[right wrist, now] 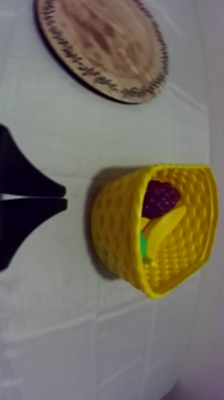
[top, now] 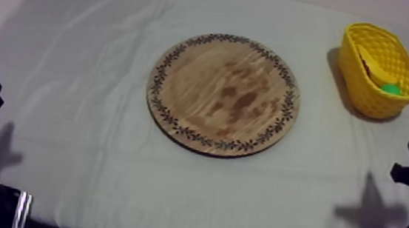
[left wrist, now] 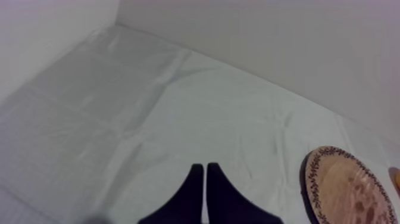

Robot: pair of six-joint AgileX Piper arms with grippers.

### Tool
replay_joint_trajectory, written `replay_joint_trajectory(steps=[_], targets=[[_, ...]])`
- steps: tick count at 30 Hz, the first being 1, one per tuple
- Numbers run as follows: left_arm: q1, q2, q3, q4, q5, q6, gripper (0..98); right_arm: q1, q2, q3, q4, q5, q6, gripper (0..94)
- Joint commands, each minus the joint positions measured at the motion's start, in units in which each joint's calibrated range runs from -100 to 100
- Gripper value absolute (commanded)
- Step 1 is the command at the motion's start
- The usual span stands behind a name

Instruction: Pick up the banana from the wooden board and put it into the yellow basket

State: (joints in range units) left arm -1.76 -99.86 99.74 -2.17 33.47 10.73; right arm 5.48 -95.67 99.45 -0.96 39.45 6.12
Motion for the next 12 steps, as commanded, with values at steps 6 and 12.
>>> replay_joint_trajectory(steps=[6,12], targets=[[0.0,0.0,0.0,0.00,0.0,0.0,0.1,0.4,-0.1,0.3,-0.2,-3.1,4.6,0.6],[0.0,0.0,0.0,0.00,0.0,0.0,0.1,0.4,-0.1,0.3,-0.2,-3.3,5.1,0.6]])
